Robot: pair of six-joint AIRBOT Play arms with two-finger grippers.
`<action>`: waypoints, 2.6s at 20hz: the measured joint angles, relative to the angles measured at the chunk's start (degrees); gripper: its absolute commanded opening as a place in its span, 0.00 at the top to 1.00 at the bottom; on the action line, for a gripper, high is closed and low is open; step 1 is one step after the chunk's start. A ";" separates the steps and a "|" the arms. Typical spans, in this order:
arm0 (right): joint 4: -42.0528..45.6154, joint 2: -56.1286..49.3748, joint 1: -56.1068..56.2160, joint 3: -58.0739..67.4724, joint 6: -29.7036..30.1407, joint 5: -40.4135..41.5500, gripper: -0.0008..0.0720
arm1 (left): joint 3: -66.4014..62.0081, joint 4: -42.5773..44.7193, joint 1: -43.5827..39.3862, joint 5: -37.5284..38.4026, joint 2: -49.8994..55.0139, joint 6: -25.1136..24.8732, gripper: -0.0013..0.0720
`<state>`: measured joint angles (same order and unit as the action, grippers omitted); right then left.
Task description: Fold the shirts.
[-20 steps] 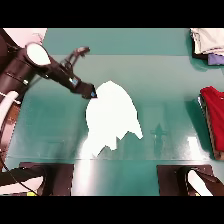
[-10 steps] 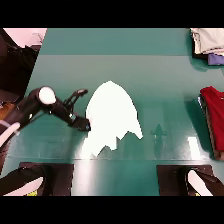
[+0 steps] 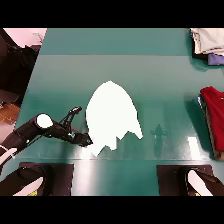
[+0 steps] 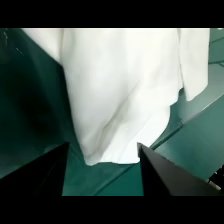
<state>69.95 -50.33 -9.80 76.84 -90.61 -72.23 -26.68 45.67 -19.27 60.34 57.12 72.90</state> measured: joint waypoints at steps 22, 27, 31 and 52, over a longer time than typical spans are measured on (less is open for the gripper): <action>-14.10 -15.56 30.67 -20.24 2.73 6.08 0.35 | -32.13 31.06 0.15 14.69 -0.24 7.41 0.95; -20.11 -25.75 42.27 -25.75 5.42 13.25 0.47 | -35.30 32.68 0.13 15.37 -0.22 7.61 0.95; -21.57 -27.82 45.11 -26.75 7.28 16.74 0.96 | -35.89 33.07 0.13 15.52 -0.22 7.69 0.95; -14.73 13.68 -4.02 20.11 12.11 17.07 0.97 | -96.89 34.03 0.09 10.49 -5.81 9.94 0.95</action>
<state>55.22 -36.64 -13.82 96.95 -78.50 -55.16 -123.57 79.70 -19.18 70.83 51.31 82.85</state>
